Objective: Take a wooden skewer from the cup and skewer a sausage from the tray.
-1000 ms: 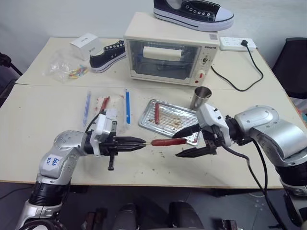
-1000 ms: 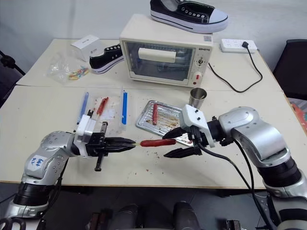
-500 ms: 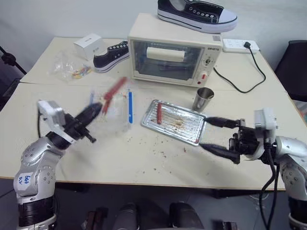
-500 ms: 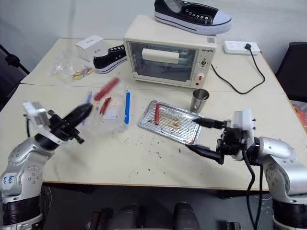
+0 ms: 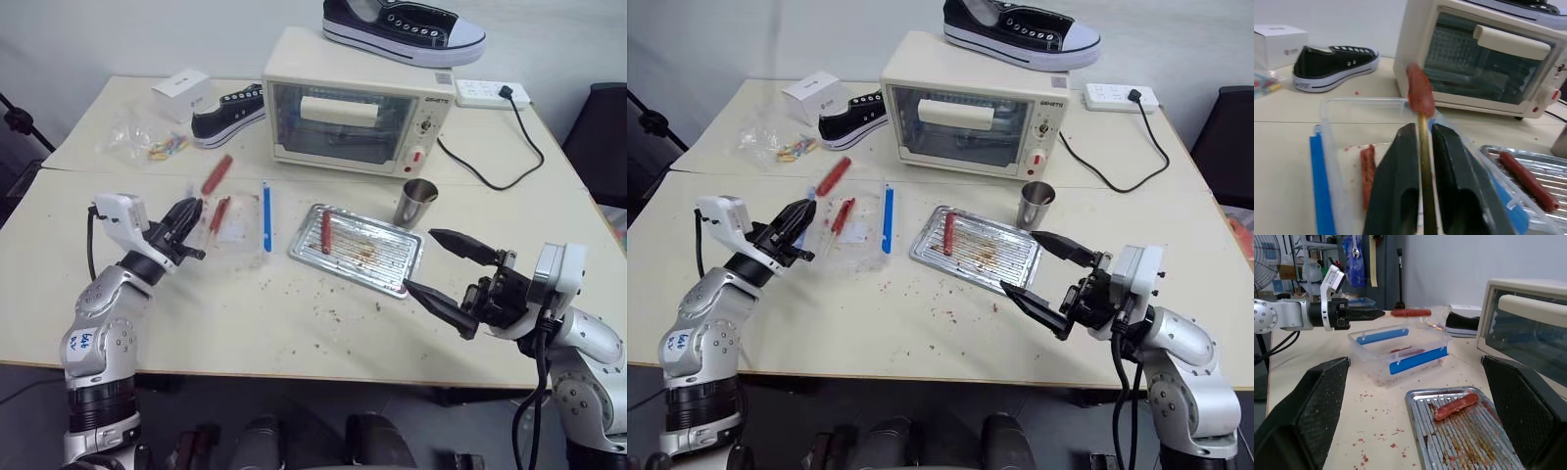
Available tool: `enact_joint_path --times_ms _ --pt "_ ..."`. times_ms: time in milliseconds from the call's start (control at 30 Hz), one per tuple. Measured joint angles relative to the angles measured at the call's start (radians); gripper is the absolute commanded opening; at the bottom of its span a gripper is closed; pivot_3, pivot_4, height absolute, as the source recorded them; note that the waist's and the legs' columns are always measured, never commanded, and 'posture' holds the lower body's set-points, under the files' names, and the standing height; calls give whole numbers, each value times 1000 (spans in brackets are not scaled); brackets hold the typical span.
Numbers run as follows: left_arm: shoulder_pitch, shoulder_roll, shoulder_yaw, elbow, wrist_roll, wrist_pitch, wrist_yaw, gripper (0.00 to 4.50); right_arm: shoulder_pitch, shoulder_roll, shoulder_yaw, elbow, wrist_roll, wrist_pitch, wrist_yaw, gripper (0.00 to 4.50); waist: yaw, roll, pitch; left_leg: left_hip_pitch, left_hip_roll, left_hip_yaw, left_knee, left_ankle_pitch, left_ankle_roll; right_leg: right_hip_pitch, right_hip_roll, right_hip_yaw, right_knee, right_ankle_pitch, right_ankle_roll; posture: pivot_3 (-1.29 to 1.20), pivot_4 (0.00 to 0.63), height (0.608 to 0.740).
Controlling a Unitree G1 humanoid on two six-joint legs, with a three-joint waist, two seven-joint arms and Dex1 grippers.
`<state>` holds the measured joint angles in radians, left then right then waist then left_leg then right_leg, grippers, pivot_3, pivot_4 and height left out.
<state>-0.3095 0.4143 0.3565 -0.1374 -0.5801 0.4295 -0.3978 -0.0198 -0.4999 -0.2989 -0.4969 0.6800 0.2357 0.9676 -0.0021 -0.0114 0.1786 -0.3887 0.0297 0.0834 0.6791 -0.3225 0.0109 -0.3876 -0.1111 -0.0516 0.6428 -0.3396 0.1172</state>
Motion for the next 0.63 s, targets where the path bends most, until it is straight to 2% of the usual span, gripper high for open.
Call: enact_joint_path --times_ms 167,333,467,533,633 --pt "17 49 6 -8 -36 34 -67 2905 3 -7 18 3 -12 -19 0 4500 -1 0 0 0 0 1 0 0 0 -1 0 1 0 0 0 0 150 740" --pt "169 245 17 -61 -58 3 -340 4417 34 -89 20 81 -35 -40 80 4500 -2 0 0 1 0 3 -2 0 0 -1 0 1 -1 0 0 0 150 740" --pt "304 410 18 -49 19 -170 -608 4417 42 -140 40 181 -75 -87 182 4500 0 0 0 2 0 4 -3 -1 0 -1 -1 1 -6 -1 -1 0 150 740" --pt "343 449 18 -33 66 -248 -678 4417 44 -153 66 226 -104 -130 229 4500 1 0 0 2 0 5 -3 -1 1 -1 -2 2 -7 -1 -1 0 150 740" --pt "362 449 17 25 115 -333 -712 4417 46 -151 98 281 -137 -182 260 4500 0 0 0 2 0 5 -3 -1 1 -1 -3 2 -6 -1 -1 0 150 740"
